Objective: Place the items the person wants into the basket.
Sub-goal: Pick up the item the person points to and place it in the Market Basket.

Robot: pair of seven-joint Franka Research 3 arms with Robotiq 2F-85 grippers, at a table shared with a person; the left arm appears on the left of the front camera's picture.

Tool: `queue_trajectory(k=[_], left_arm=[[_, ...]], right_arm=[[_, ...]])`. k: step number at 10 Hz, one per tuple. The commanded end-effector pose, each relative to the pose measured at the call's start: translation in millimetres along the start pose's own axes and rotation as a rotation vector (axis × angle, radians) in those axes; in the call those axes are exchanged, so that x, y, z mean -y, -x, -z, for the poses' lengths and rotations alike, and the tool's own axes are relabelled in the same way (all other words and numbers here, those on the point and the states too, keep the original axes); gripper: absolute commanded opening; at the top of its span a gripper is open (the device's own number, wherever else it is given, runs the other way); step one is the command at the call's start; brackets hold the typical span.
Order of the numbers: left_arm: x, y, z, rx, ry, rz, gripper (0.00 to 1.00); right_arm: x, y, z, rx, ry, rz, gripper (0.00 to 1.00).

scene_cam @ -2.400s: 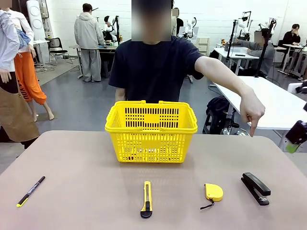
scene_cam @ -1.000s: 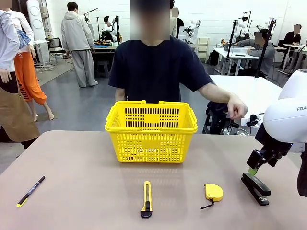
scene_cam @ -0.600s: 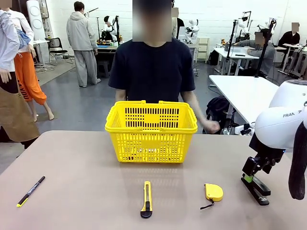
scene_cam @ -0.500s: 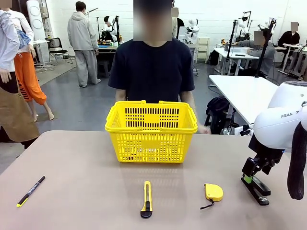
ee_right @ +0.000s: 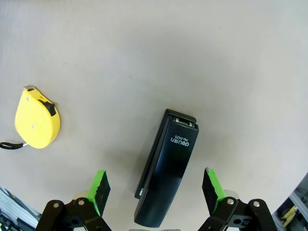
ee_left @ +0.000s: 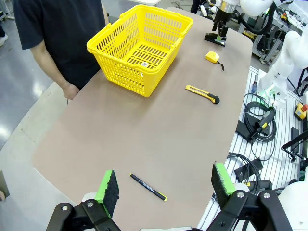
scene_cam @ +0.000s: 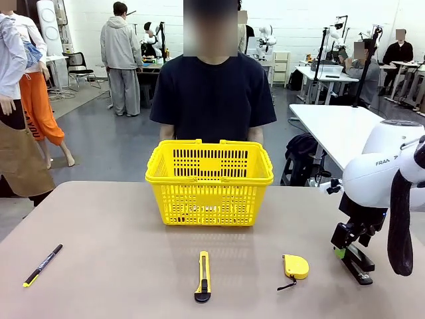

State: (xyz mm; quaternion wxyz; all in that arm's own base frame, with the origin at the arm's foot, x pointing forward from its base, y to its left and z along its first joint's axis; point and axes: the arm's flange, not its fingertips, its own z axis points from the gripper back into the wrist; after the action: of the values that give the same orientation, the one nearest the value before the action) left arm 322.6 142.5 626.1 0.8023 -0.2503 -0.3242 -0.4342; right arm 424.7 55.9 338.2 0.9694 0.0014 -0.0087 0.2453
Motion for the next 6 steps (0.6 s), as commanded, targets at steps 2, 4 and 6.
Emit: queue_trajectory(k=[2,4,6], left_arm=[[-0.4,0.1,-0.7,0.003,0.009,0.016,1.00],[-0.4,0.1,-0.7,0.003,0.009,0.016,1.00],[-0.4,0.1,-0.7,0.003,0.009,0.016,1.00]], right_arm=[[9.8,-9.4,6.5,-0.055,-0.049,0.064,1.00],[12.5,-10.2,8.8,-0.091,-0.057,0.073,0.91],[11.5,-10.3,9.0,-0.094,-0.048,0.072,0.32]])
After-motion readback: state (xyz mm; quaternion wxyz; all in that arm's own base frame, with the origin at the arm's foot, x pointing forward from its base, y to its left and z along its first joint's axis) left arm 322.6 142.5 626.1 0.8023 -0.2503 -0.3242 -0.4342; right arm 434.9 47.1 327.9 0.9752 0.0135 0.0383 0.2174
